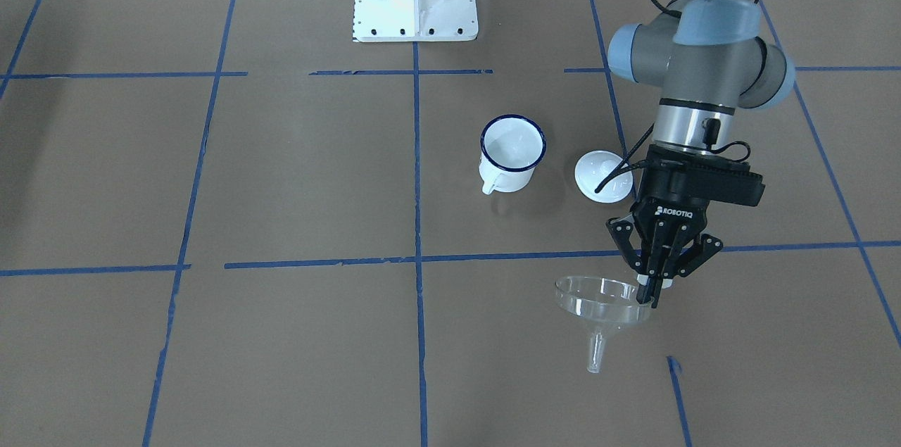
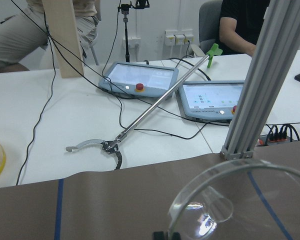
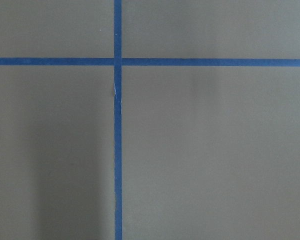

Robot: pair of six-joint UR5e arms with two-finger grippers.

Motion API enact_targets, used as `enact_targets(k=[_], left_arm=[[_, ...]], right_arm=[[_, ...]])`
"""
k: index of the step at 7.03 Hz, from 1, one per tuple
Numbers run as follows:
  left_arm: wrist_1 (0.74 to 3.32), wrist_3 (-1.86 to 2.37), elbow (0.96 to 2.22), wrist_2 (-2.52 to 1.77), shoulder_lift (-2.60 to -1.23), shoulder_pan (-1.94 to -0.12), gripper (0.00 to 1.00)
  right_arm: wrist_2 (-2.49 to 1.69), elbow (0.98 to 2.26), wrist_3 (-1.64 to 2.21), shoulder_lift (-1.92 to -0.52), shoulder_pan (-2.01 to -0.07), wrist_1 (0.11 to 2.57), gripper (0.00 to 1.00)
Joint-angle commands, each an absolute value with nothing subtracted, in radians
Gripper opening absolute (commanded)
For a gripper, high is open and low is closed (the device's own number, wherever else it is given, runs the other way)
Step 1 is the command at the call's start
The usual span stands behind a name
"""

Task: Remove funnel from cup
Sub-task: 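Carry the funnel farther from the robot and set it on the table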

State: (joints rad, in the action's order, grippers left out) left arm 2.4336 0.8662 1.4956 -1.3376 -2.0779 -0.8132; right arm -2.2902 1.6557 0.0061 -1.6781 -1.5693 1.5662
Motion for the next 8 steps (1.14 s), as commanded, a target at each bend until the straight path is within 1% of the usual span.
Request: enact_targets(k=[1, 3, 5, 8], left_arm=[[2.575, 0.868, 1.390, -1.157, -2.050, -0.738, 0.00], [2.580, 0.864, 1.346, -1.141, -2.031, -0.719, 0.00], [2.611, 0.865, 1.278, -1.074, -2.045, -0.690, 0.00], [2.612, 0.868, 1.232, -1.071, -2.052, -0.678, 0.00]], right_arm=[[-2.290, 1.655, 0.006, -1.678, -1.569, 1.566, 1.00], [-2.290, 1.655, 0.006, -1.678, -1.569, 1.566, 1.00], [-2.290, 1.657, 0.006, -1.678, -1.569, 1.566, 1.00], [-2.290, 1.655, 0.006, -1.678, -1.569, 1.566, 1.00]])
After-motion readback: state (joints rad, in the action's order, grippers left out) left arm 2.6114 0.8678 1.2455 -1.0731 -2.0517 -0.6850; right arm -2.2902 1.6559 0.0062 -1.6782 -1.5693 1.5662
